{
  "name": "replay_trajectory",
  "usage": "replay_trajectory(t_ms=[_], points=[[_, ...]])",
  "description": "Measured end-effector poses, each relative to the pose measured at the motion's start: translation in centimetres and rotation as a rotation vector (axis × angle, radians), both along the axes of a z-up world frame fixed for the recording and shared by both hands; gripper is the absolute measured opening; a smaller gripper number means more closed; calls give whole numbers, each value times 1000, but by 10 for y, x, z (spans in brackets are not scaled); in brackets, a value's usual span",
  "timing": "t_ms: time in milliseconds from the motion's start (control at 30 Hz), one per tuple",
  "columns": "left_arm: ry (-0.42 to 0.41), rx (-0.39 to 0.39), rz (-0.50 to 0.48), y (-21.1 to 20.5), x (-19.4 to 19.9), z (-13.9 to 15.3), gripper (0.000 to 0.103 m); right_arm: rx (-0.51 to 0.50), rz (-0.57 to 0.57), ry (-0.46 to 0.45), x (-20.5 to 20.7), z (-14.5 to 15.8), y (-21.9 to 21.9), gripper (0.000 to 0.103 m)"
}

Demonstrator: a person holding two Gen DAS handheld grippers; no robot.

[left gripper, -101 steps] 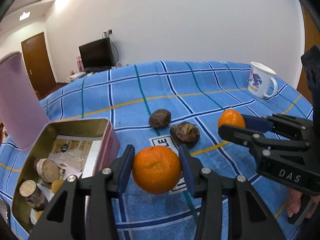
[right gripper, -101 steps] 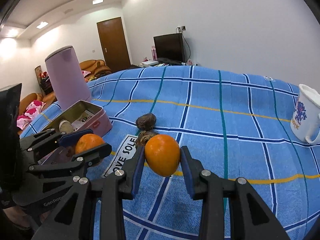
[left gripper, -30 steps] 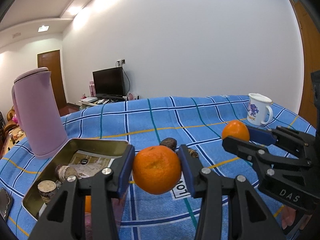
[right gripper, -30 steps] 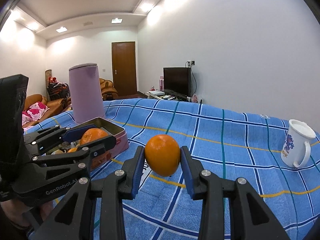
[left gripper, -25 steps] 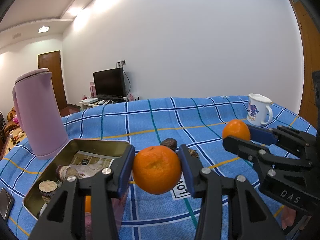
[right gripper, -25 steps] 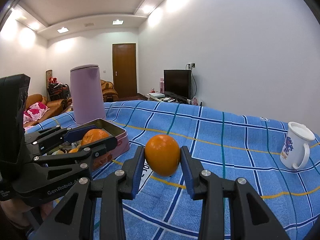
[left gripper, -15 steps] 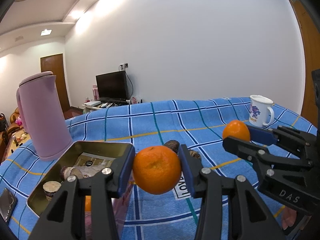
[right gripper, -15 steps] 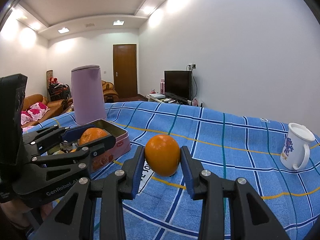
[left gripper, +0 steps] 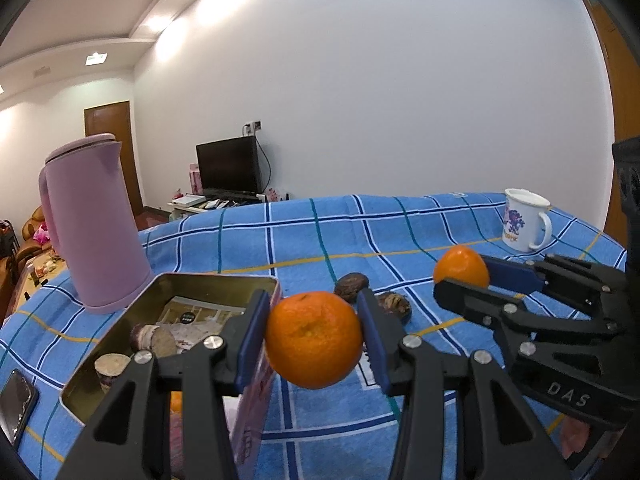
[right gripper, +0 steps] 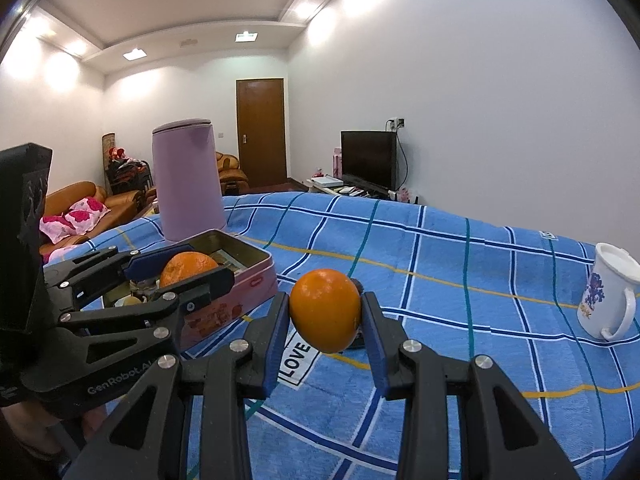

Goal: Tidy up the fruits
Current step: 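Lift both oranges and carry them toward the pink tin box, then hold both oranges over the open pink tin box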

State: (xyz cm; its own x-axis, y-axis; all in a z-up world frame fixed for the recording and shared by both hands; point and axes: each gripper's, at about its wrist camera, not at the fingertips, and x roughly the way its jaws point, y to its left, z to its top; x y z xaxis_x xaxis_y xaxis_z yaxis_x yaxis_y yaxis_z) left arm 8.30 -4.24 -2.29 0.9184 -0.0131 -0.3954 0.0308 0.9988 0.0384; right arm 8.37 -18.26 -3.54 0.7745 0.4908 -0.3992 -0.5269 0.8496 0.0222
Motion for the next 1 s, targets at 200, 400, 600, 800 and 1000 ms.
replay_trajectory(t_ms=[200, 400, 600, 800, 1000], points=[[13, -6, 4, 6, -2, -1, 47, -10, 14, 14, 0, -1, 9, 38], [18, -7, 17, 14, -4, -2, 47, -14, 26, 25, 1, -2, 17, 38], [31, -9, 26, 23, -7, -2, 47, -26, 51, 36, 3, -4, 29, 38], [35, -11, 48, 38, -9, -3, 47, -42, 79, 43, 4, -5, 42, 38], [34, -6, 68, 49, -12, -3, 47, -55, 101, 46, 5, -7, 53, 38]])
